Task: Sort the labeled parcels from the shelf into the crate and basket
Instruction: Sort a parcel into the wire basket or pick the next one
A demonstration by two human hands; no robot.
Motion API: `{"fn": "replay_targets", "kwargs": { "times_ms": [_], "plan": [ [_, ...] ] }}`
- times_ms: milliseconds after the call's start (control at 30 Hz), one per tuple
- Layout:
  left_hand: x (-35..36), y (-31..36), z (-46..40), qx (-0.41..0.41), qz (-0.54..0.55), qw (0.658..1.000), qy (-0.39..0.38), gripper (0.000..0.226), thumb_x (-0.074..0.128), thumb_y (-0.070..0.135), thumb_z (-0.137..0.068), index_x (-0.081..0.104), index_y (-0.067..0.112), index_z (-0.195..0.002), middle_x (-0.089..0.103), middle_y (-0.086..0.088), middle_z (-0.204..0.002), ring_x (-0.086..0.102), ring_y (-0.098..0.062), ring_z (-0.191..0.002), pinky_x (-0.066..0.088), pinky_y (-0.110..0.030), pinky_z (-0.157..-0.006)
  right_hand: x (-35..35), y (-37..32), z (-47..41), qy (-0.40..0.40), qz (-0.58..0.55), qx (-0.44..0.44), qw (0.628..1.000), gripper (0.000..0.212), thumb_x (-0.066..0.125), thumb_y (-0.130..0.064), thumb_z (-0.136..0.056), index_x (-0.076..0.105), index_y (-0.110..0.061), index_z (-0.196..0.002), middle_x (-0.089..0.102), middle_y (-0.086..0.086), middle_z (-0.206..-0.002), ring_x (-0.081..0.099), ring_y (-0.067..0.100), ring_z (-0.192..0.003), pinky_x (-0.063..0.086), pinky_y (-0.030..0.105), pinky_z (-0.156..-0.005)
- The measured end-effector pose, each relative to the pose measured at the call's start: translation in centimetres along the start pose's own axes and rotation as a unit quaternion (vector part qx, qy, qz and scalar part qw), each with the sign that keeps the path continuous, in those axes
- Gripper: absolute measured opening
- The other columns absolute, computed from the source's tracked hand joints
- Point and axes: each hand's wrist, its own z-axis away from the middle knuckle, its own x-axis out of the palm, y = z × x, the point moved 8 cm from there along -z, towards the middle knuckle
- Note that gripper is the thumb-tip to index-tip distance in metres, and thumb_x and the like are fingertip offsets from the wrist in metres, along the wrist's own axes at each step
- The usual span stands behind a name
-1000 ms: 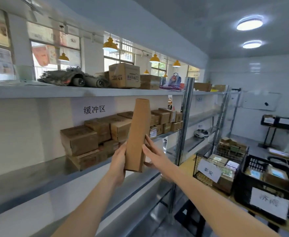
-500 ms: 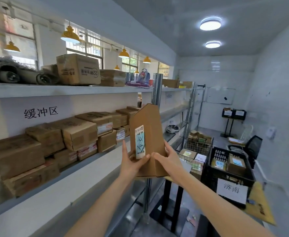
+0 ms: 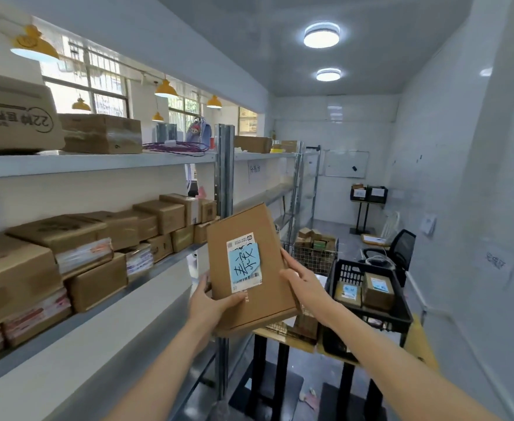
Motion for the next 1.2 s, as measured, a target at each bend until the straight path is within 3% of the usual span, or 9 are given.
{"fn": "replay_targets", "kwargs": {
  "times_ms": [100, 200, 300, 433, 600, 700, 800, 900, 1200],
  "plan": [
    [2.7, -0.2, -2.8, -0.004, 0.01, 1.0, -0.021, 0.097, 0.095, 0.031, -0.062, 0.048, 0.033, -0.147, 0.061, 0.008, -0.131, 0.058, -0.01, -0.112, 0.053, -0.034, -0.084, -3.1, 1.1, -2.1, 0.003, 0.047, -0.009, 0.999, 0.054, 0.042, -0.029, -0.108, 0.024, -0.041, -0.157, 0.04, -0.003, -0.152, 0.049, 0.016, -0.129, 0.047, 0.035, -0.105],
    [5.6, 0.4, -5.1, -0.004, 0.045, 0.999, -0.029, 0.109, 0.093, 0.041, -0.054, 0.043, 0.04, -0.15, 0.057, 0.003, -0.138, 0.058, -0.021, -0.121, 0.051, -0.046, -0.101, -6.6, 1.4, -4.0, 0.019, 0.051, -0.014, 0.998, 0.049, 0.036, -0.026, -0.11, 0.023, -0.043, -0.154, 0.047, -0.007, -0.143, 0.052, 0.008, -0.119, 0.047, 0.019, -0.094],
    [8.9, 0.9, -7.4, -0.018, 0.085, 0.994, -0.063, 0.104, 0.09, 0.043, -0.063, 0.034, 0.05, -0.15, 0.058, -0.003, -0.136, 0.065, -0.026, -0.113, 0.058, -0.046, -0.091, -9.7, 1.7, -5.8, 0.041, 0.037, -0.01, 0.998, 0.049, 0.035, -0.023, -0.111, 0.025, -0.037, -0.156, 0.047, -0.011, -0.142, 0.052, -0.002, -0.107, 0.046, 0.009, -0.071],
    [12.7, 2.7, -11.1, 0.009, 0.07, 0.994, -0.082, 0.083, 0.075, 0.026, -0.089, 0.027, 0.05, -0.152, 0.059, 0.006, -0.124, 0.066, -0.017, -0.104, 0.055, -0.03, -0.072, -13.0, 2.5, -9.2, 0.08, 0.044, -0.033, 0.995, 0.052, 0.036, -0.025, -0.11, 0.023, -0.036, -0.159, 0.039, -0.009, -0.156, 0.049, 0.007, -0.126, 0.044, 0.013, -0.086],
    [15.3, 2.4, -17.2, 0.003, 0.062, 0.995, -0.074, 0.075, 0.073, 0.021, -0.092, 0.035, 0.045, -0.152, 0.063, 0.001, -0.118, 0.067, -0.023, -0.1, 0.055, -0.033, -0.067, -15.7, 4.4, -13.6, 0.101, 0.07, -0.017, 0.992, 0.05, 0.039, -0.025, -0.11, 0.028, -0.039, -0.157, 0.042, -0.011, -0.153, 0.045, 0.013, -0.135, 0.043, 0.028, -0.106],
    [16.3, 1.0, -22.0, -0.002, 0.059, 0.996, -0.073, 0.07, 0.073, 0.02, -0.092, 0.042, 0.047, -0.148, 0.064, -0.005, -0.122, 0.067, -0.026, -0.101, 0.057, -0.036, -0.067, -16.9, 6.0, -16.8, 0.098, 0.07, 0.002, 0.993, 0.052, 0.042, -0.024, -0.109, 0.026, -0.034, -0.158, 0.044, -0.007, -0.15, 0.042, 0.013, -0.137, 0.042, 0.028, -0.105],
    [17.1, -0.9, -27.9, -0.008, 0.051, 0.996, -0.075, 0.072, 0.076, 0.026, -0.089, 0.041, 0.051, -0.147, 0.062, -0.008, -0.129, 0.065, -0.03, -0.107, 0.059, -0.045, -0.079, -18.7, 8.0, -20.9, 0.124, 0.106, 0.018, 0.986, 0.055, 0.044, -0.027, -0.108, 0.024, -0.032, -0.159, 0.038, 0.002, -0.158, 0.037, 0.019, -0.144, 0.033, 0.036, -0.114],
    [18.4, -2.5, -34.2, -0.02, 0.035, 0.996, -0.081, 0.071, 0.075, 0.027, -0.09, 0.04, 0.05, -0.147, 0.061, -0.01, -0.129, 0.064, -0.032, -0.108, 0.057, -0.05, -0.087, -20.5, 10.4, -25.4, 0.134, 0.148, 0.039, 0.979, 0.055, 0.044, -0.028, -0.108, 0.024, -0.031, -0.16, 0.038, 0.004, -0.159, 0.037, 0.02, -0.145, 0.031, 0.033, -0.113],
    [23.1, -8.6, -50.8, -0.059, 0.012, 0.992, -0.109, 0.07, 0.074, 0.022, -0.092, 0.04, 0.046, -0.149, 0.059, -0.012, -0.133, 0.064, -0.032, -0.106, 0.056, -0.04, -0.072, -24.6, 16.8, -36.8, 0.163, 0.215, 0.096, 0.958, 0.055, 0.045, -0.035, -0.107, 0.026, -0.029, -0.159, 0.037, 0.001, -0.16, 0.037, 0.018, -0.144, 0.033, 0.034, -0.113]
  ]
}}
